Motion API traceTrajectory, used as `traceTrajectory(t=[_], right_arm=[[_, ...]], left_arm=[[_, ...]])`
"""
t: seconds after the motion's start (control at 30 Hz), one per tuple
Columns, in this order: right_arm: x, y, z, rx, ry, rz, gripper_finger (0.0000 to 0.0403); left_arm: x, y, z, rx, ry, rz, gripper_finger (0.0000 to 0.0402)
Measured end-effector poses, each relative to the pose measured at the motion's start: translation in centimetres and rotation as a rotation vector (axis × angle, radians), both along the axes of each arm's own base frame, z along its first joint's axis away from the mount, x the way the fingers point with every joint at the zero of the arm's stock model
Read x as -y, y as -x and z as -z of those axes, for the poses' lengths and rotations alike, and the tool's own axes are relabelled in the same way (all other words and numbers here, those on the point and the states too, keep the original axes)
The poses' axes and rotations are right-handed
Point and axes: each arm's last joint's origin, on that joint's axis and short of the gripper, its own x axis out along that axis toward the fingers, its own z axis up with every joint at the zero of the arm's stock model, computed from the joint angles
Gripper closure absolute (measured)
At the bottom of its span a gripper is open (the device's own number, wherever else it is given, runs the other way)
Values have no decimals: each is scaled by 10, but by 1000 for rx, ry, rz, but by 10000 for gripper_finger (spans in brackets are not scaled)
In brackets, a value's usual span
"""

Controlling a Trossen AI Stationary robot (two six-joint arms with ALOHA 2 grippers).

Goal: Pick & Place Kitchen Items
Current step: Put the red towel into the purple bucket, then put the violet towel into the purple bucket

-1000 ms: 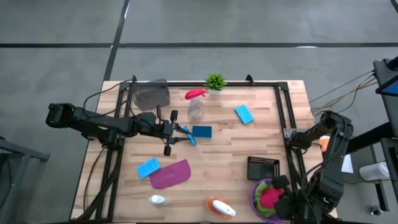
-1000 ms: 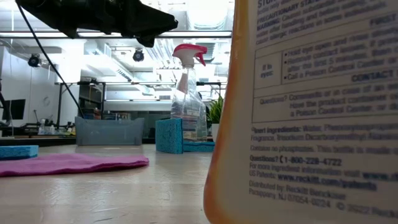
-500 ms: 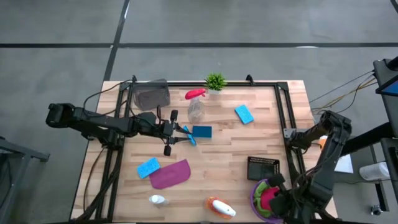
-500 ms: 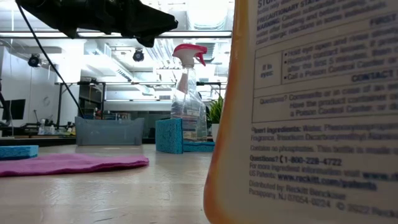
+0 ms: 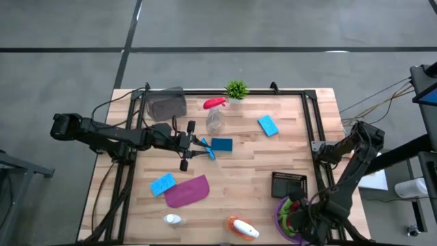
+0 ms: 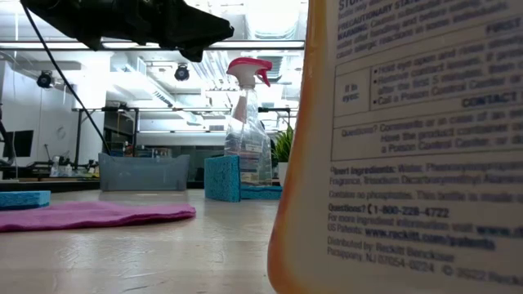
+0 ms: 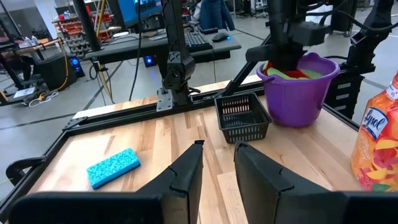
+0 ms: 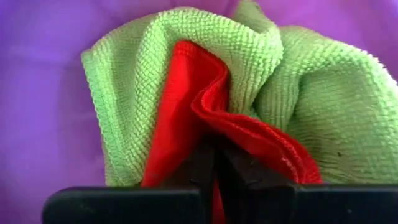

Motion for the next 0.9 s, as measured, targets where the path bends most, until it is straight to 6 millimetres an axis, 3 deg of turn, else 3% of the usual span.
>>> traceTrajectory(t=[0.23, 0.63, 0.9], right_arm=[[-4, -2, -13, 17, -27, -7, 385], [-10, -12, -74, 233, -38, 37, 385], [-10, -13, -83, 291, -8, 5, 384]], left_arm=[[0, 0, 0, 0, 0, 1, 306], [0, 0, 1, -7, 10, 1, 306], [0, 1, 4, -53, 107, -18, 306]])
